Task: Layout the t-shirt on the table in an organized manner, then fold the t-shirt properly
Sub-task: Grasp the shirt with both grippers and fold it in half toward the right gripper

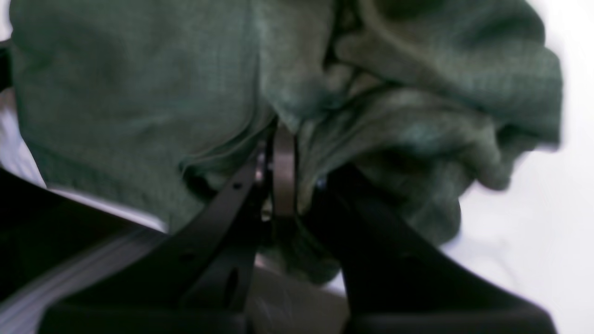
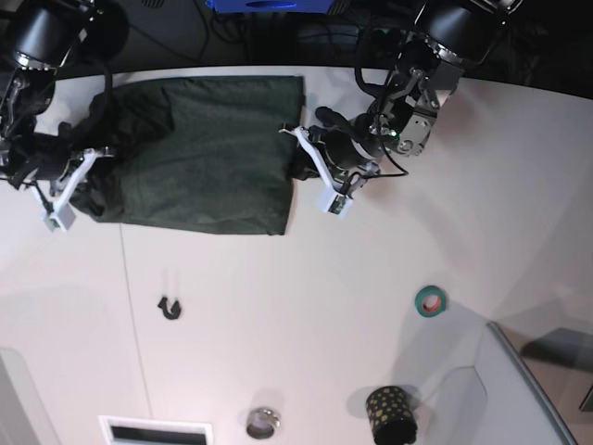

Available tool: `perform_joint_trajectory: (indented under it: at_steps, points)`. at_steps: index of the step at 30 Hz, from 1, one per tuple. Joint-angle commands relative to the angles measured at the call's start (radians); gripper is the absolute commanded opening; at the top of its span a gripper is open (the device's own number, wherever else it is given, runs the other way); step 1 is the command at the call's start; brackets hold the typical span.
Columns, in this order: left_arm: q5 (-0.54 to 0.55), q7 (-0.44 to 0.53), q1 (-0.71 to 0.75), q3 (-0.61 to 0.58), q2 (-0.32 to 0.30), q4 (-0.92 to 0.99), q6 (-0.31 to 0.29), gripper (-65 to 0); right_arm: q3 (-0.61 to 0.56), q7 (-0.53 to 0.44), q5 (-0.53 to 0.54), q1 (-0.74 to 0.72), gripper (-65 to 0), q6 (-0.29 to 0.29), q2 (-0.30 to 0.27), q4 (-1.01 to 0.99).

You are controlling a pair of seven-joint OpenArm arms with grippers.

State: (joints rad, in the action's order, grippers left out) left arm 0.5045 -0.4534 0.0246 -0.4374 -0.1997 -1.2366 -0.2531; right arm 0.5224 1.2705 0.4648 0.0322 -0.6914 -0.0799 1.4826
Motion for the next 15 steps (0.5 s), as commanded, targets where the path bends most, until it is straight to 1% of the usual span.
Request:
perform_joint_trajectory:
  at_steps: [1, 2, 4, 7, 15]
  points:
    - [0.012, 0.017, -0.01, -0.015, 0.009, -0.013, -0.005, -65.0, -0.025, -0.004, 0.021, -0.019, -64.2, -0.007, -0.008, 0.043]
    - [0.012, 0.017, -0.01, -0.022, 0.01, -0.013, -0.005, -65.0, -0.044, 0.008, 0.021, -0.019, -64.2, -0.007, -0.005, 0.063]
    - [0.012, 0.017, -0.01, -0.031, 0.021, -0.013, -0.005, -65.0, -0.075, 0.027, 0.021, -0.019, -64.2, -0.007, 0.024, 0.105]
    - [0.012, 0.017, -0.01, -0.031, 0.035, -0.013, -0.005, -65.0, -0.117, 0.047, 0.021, -0.008, -64.2, -0.007, 0.05, 0.155]
    - [0.012, 0.017, -0.024, -0.031, 0.055, -0.013, -0.005, -65.0, -0.279, 0.044, 0.024, 0.035, -64.2, -0.007, 0.065, 0.238]
